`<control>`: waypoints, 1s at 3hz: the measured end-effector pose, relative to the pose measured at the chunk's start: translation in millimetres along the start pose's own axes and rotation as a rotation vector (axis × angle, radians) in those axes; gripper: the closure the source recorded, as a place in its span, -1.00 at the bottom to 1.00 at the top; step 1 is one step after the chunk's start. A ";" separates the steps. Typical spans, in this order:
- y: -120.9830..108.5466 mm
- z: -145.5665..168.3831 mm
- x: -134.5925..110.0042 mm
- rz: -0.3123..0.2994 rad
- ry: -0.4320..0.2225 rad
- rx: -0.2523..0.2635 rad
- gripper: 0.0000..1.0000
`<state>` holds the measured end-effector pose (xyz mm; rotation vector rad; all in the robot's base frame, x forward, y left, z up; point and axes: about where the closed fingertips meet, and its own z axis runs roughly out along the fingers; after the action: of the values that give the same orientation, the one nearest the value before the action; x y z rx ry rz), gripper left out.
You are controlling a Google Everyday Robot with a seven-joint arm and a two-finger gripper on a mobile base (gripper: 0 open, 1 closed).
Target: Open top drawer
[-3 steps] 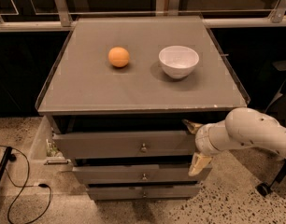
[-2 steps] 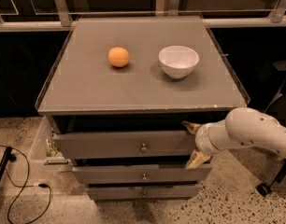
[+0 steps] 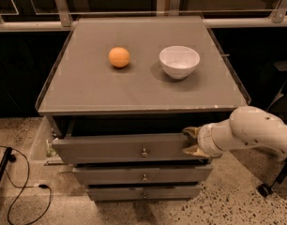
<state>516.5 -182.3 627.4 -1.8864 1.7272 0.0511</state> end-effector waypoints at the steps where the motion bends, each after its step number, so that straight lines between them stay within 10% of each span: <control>1: -2.4 -5.3 -2.6 0.000 0.000 0.000 0.77; 2: 4.7 -10.8 -9.6 -0.008 -0.010 -0.014 0.75; 3: 4.7 -10.8 -9.6 -0.008 -0.010 -0.014 0.28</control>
Offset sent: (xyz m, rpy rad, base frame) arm -0.1984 -0.0677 0.0597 0.1081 0.1352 -0.0079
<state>506.9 -178.2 638.4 -1.9003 1.7162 0.0697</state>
